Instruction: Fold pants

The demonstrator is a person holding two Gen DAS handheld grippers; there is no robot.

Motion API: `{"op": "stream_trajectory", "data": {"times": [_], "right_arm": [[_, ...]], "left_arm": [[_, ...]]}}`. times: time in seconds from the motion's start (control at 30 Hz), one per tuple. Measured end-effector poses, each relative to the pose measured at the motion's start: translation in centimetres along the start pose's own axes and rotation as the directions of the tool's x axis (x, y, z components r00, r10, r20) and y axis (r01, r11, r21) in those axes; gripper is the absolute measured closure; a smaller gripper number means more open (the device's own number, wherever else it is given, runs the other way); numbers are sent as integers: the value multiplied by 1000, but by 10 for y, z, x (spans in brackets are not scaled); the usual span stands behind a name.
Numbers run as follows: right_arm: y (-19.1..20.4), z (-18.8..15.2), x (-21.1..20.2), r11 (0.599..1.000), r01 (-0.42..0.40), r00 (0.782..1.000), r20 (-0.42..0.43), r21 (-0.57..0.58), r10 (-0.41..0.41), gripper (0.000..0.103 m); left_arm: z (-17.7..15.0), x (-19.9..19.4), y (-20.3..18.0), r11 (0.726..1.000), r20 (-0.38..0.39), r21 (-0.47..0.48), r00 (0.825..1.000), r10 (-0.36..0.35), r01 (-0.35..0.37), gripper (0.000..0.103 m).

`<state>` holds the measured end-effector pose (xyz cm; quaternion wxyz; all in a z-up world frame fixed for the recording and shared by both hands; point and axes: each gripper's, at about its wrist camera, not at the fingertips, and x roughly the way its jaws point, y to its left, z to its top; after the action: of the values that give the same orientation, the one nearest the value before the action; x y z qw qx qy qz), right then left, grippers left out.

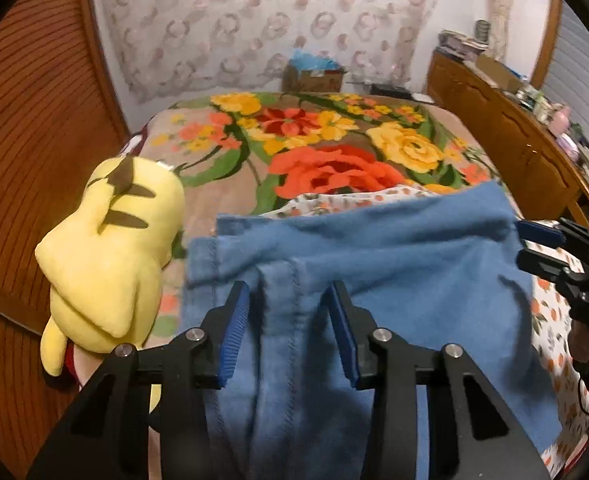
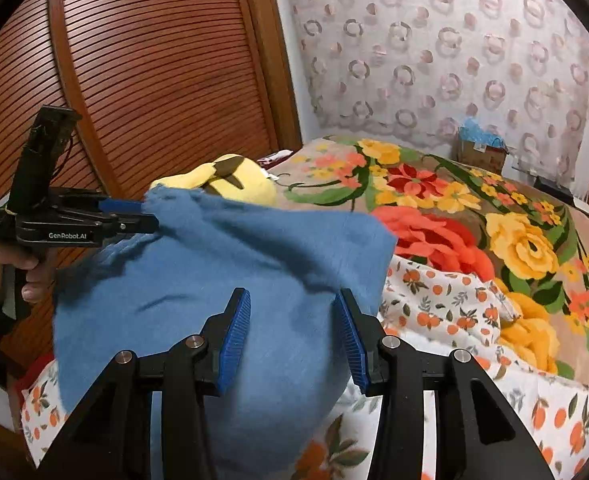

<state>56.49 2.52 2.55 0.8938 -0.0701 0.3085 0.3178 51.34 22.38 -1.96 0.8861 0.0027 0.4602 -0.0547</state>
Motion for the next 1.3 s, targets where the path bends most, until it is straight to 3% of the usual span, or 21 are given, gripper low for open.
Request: {"op": "stream_trajectory", "data": {"times": [0.03, 0.13, 0.23, 0.4, 0.53, 0.6, 0.67, 0.7, 0.73, 0.8, 0.93, 1.03, 1.1, 1.2, 1.3], "right_arm": [[-2, 0, 6, 1000, 4, 1000, 0, 4, -4, 57], [-8, -4, 17, 999, -10, 1000, 0, 34, 10, 57], [-13, -4, 20, 998, -5, 1000, -3, 67, 5, 57], [-15, 0, 32, 994, -10, 999, -34, 110, 14, 57], [-8, -2, 23, 996, 16, 999, -31, 90, -13, 57], [-3, -4, 11, 996, 38, 999, -19, 85, -36, 57], [8, -11, -3, 998, 29, 1000, -8, 61, -28, 57], [14, -14, -11, 999, 24, 1000, -2, 48, -24, 57], [21, -20, -17, 999, 19, 1000, -1, 35, -19, 57], [36, -31, -30, 1000, 7, 1000, 8, 19, -7, 57], [62, -59, -52, 999, -41, 999, 1, 25, 41, 57], [78, -82, -63, 998, -57, 998, -29, 25, 57, 57], [89, -96, -68, 999, -47, 998, -51, 6, 47, 57], [101, -114, -68, 1000, -16, 997, -80, -18, 15, 57], [104, -120, -76, 1000, 6, 998, -70, -8, -6, 57]], "left_arm": [[1, 4, 2, 1000, -14, -5, 1000, 1, -1, 82], [-4, -2, 2, 1000, 18, 9, 1000, 1, -1, 101], [-1, -35, 26, 995, 163, -92, 985, 54, -39, 101], [-7, -31, 23, 996, 113, -35, 990, 85, -82, 101], [-11, -24, 26, 990, 94, -42, 985, 141, -138, 95], [-17, -28, 25, 992, 105, -35, 986, 128, -125, 94], [-26, -39, 23, 996, 130, -37, 988, 81, -77, 84], [-30, -44, 21, 997, 143, -35, 988, 67, -62, 72], [-39, -51, 15, 998, 156, -23, 986, 61, -58, 62], [-54, -62, 4, 998, 175, -2, 982, 66, -66, 52], [-89, -64, -14, 998, 131, 39, 990, 50, -56, 52], [-113, -56, -18, 988, 83, 77, 988, 129, -136, 52], [-123, -52, -13, 987, 70, 60, 987, 145, -149, 51], [-131, -57, -10, 989, 90, 23, 985, 145, -148, 51], [-138, -77, -18, 990, 161, -12, 977, 141, -141, 51]]}}
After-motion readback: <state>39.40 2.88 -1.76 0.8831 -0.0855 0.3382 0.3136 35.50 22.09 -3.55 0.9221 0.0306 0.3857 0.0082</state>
